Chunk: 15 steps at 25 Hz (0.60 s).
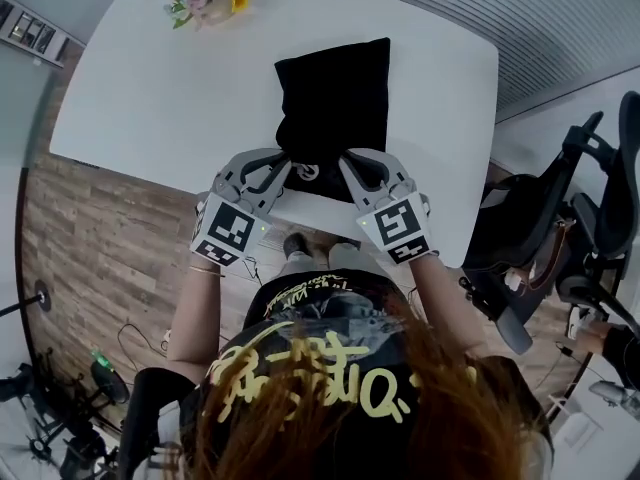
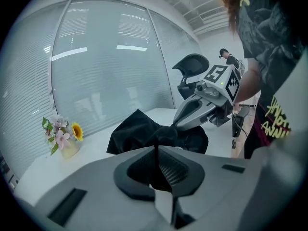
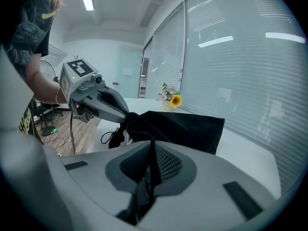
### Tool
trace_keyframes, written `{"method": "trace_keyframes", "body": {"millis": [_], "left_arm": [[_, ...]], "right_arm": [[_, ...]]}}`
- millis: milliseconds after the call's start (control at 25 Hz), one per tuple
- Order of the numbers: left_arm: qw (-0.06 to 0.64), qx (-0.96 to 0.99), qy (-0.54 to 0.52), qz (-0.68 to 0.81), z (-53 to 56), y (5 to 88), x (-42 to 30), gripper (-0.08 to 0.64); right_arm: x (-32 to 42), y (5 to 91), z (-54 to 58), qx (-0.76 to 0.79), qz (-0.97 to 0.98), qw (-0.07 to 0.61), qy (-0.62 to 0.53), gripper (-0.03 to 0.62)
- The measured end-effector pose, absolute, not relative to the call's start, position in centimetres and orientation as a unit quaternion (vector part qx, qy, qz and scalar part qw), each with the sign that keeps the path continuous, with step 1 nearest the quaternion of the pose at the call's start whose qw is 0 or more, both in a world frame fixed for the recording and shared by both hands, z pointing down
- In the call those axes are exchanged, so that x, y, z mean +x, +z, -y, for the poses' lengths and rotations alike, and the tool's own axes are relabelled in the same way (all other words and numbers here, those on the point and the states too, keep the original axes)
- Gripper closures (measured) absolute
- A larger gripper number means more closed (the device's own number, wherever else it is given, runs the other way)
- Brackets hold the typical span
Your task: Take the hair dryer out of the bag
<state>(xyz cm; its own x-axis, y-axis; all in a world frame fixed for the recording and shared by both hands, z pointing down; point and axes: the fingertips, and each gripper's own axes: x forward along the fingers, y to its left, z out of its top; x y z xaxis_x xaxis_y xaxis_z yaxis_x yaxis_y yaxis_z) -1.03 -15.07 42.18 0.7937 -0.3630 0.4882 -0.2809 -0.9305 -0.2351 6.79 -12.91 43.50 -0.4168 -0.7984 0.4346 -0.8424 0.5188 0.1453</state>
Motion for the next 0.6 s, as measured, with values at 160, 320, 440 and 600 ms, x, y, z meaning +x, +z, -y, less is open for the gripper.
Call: {"method": "trace_keyframes", "body": {"millis": [160,320,440,600], "left_arm": [[0.058,-0.947,-0.259,-0.18,15.5,41.7,-0.8,0.558],[0.044,-0.947,-0.24,-0.209,16.9,41.2,-0.9,0.56],[0.01,-0.949,-0.216,-0.23,17.8,41.1,-1.1,0.56],[-0.026,-0.945,-0.197,-0.261,19.3,40.9,-1.4,0.56]], "right_arm": [[7.4,42.2,14.0,0.484,0.846,0.218,0.037,0.566],[7.4,40.8,16.0,0.484,0.848,0.214,0.014,0.569],[7.1,40.2,17.3,0.483,0.848,0.217,-0.002,0.571],[7.0,39.9,19.3,0.483,0.847,0.221,-0.018,0.571]]}}
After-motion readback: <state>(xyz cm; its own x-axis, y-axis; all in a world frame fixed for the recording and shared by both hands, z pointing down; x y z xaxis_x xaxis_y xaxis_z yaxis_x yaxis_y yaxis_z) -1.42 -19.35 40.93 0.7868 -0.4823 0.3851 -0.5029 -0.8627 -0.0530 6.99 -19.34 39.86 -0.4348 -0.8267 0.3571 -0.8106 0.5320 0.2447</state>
